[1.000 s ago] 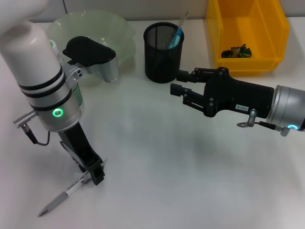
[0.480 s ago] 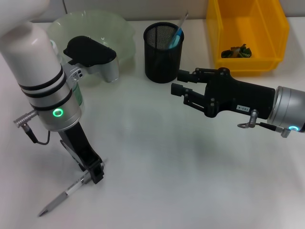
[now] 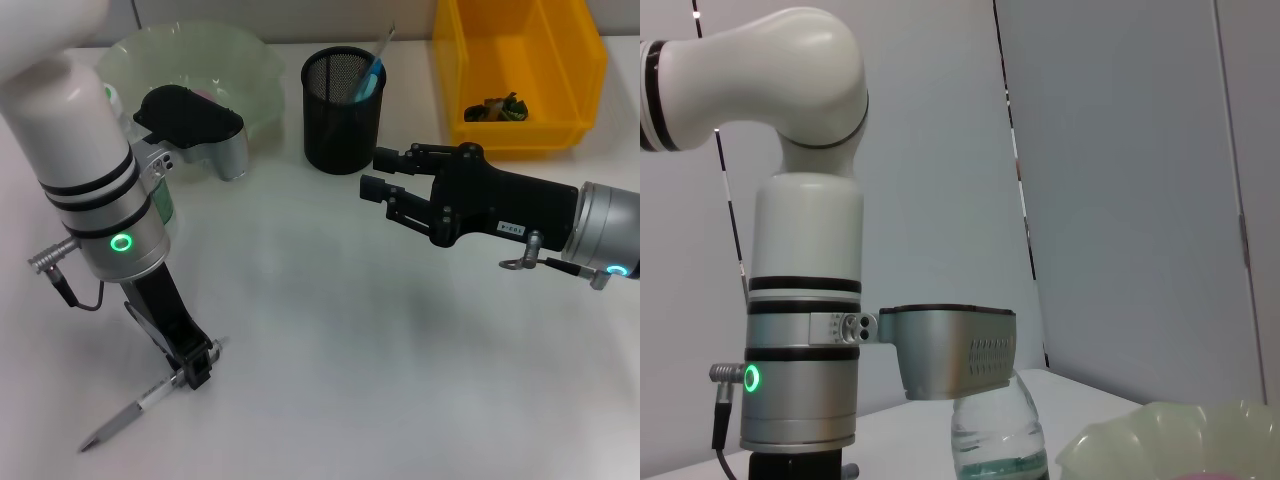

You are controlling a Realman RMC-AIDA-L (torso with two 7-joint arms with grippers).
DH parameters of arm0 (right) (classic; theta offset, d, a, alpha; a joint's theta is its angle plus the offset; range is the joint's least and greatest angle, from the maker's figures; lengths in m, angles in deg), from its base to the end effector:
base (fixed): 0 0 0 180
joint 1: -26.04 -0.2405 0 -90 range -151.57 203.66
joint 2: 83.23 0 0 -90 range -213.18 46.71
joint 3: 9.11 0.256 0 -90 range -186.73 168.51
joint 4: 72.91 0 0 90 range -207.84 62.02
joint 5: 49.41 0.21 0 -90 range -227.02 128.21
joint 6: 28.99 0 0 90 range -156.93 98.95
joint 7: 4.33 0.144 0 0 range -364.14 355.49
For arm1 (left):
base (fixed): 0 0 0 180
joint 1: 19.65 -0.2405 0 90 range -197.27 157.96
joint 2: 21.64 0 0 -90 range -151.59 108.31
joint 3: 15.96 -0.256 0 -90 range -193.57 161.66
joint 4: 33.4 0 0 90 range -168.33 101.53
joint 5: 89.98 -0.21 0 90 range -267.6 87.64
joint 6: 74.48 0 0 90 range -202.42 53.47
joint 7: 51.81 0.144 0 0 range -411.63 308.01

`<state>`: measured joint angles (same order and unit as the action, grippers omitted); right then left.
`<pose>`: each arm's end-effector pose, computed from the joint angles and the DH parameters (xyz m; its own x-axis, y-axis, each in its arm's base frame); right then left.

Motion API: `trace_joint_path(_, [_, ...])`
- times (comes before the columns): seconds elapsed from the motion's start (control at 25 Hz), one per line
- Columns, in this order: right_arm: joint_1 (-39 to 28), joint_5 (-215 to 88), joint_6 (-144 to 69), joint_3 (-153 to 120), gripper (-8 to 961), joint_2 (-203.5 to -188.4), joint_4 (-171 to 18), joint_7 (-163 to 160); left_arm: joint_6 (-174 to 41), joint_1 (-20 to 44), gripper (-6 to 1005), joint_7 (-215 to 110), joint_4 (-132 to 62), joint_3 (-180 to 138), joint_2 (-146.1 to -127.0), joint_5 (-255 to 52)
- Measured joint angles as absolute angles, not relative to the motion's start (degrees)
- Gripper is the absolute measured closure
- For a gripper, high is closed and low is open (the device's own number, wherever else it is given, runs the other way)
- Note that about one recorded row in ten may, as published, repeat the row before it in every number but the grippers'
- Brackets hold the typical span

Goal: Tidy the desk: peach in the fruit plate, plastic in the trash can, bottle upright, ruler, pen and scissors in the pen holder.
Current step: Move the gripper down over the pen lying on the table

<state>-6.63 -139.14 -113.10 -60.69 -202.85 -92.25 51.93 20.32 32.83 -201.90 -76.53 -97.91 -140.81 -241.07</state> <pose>0.2353 0.3265 -0.0477 0.7171 -0.1395 -0.6828 -0.3637 -0.9107 -0.1959 -0.1981 0.3449 -0.0512 0.4559 0.6855 -0.5677 0.6522 -0.6913 -0.3109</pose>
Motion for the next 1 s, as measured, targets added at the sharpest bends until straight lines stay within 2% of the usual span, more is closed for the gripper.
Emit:
trace_joint_path(0.08, [-6.6,-139.1,-113.1,-60.7,586,-202.85,-92.3,51.9,20.3,32.8,674,-201.9,-76.5,-97.9,-140.81,-241.1])
trace_joint_path(0.44, [-6.6,-139.0,-113.0,-60.7,586,-202.80,-92.2,52.2,19.3,33.0,681,-201.9,-77.3,-97.6,-140.77,-241.0])
trace_joint_path(1.0, [-6.5,-138.5,-113.1,-60.7,587,-202.76,-92.3,52.3,19.2,34.0,795,-200.6,-75.7,-97.9,-140.82,-241.1])
